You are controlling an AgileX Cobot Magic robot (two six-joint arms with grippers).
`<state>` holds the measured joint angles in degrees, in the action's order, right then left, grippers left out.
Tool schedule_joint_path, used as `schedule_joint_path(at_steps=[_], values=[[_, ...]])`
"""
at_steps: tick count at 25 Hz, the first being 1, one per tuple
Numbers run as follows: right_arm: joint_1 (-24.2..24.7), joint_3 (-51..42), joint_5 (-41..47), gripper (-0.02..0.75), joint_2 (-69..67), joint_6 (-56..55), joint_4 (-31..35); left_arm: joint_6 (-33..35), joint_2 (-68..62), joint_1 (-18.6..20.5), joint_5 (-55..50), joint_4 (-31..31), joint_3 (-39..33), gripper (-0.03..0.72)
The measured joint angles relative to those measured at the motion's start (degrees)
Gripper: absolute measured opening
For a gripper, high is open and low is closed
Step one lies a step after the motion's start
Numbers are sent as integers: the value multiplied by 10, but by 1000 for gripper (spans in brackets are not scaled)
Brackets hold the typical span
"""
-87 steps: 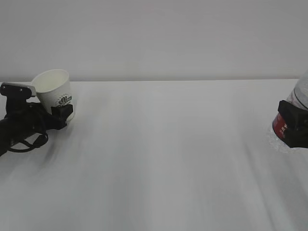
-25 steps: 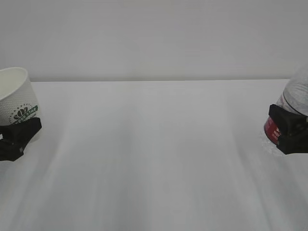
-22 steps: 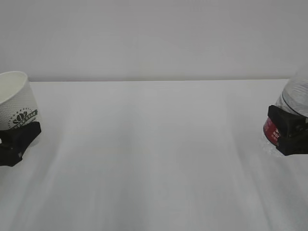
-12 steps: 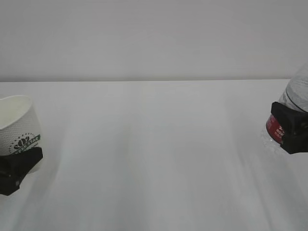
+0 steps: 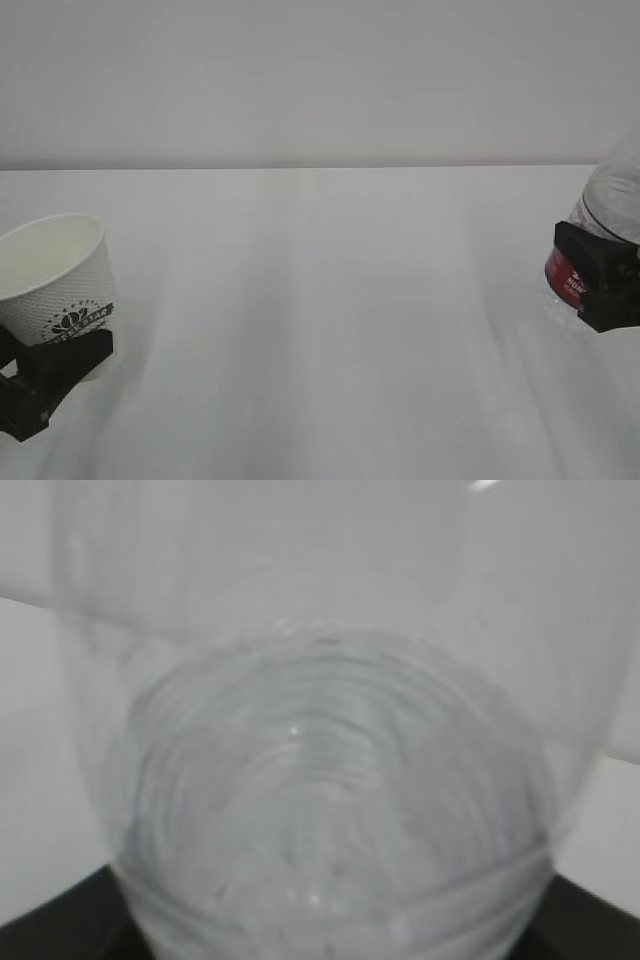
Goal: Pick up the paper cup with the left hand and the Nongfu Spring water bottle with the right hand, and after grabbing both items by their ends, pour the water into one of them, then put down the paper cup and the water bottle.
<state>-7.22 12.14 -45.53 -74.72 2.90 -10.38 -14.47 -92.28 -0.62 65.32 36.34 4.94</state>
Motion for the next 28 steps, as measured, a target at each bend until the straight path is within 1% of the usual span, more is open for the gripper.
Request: schedule_joint_path(at_steps=[4, 9, 12, 16, 23, 28], values=[[0, 0, 0, 473, 0, -2, -15, -1, 0, 0, 0, 43, 5, 493], [0, 0, 0, 473, 0, -2, -23, -21, 0, 0, 0, 117, 27, 492], [0, 0, 0, 473, 0, -2, -26, -27, 0, 0, 0, 148, 36, 492], [0, 0, 0, 473, 0, -2, -26, -30, 0, 0, 0, 167, 38, 492], [0, 0, 0, 473, 0, -2, -26, -32, 0, -5, 0, 178, 38, 486], [0, 0, 0, 473, 0, -3, -26, -32, 0, -49, 0, 178, 38, 479]])
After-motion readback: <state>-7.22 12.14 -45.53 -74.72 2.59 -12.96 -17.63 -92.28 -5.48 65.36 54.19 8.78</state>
